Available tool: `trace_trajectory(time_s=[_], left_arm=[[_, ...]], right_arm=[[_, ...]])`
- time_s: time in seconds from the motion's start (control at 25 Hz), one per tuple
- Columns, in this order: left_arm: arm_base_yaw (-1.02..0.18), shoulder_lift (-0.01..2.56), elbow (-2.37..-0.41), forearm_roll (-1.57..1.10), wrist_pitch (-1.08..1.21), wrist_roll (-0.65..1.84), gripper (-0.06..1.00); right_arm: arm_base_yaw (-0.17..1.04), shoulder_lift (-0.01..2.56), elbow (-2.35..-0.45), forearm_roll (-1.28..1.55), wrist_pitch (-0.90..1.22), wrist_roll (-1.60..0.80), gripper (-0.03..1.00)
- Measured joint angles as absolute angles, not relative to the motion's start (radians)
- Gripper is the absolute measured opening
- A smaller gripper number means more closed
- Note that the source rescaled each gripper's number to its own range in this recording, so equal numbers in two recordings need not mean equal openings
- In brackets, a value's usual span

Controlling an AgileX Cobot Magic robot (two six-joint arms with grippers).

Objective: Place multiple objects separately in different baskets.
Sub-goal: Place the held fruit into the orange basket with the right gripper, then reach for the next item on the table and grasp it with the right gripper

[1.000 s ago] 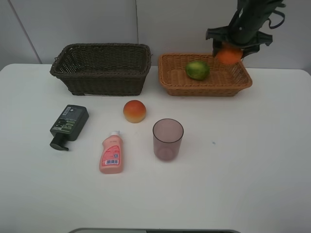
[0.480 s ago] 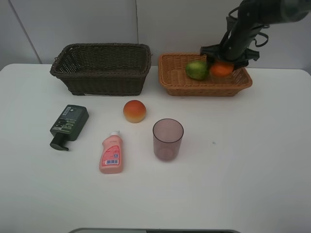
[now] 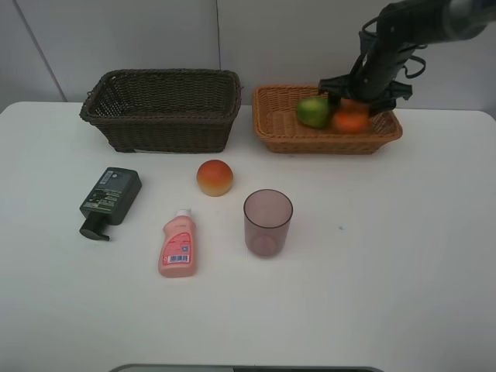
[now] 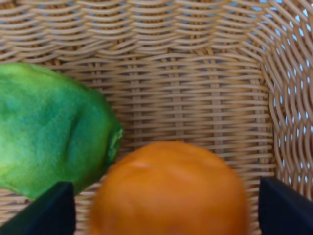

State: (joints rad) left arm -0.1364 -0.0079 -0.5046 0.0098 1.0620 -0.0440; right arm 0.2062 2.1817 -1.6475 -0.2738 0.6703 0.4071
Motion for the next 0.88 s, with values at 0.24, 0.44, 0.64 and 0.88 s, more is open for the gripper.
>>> trace_trajectory(time_s=[0.24,0.44,0.64,0.88], left_arm=[[-0.136,-0.008,-0.505,0.010,1.062,-0.044,0.84],[-0.136,-0.008,-0.505,0.010,1.062,-0.044,0.84],[-0.136,-0.008,-0.505,0.010,1.062,-0.044,0.84],[-0.136,-0.008,-0.505,0.010,1.062,-0.044,0.84]], right_arm=[[0.206,2.182,-1.648,-0.275,0.677,0.407,0.84],[0.221,2.152,-1.648,-0.274,0.705,0.407,0.84],[0.262,2.065,-1.648,-0.273,0.769,0.361,0.84],[0.357,2.008,-1.648,-0.188,0.897,0.260,0.84]])
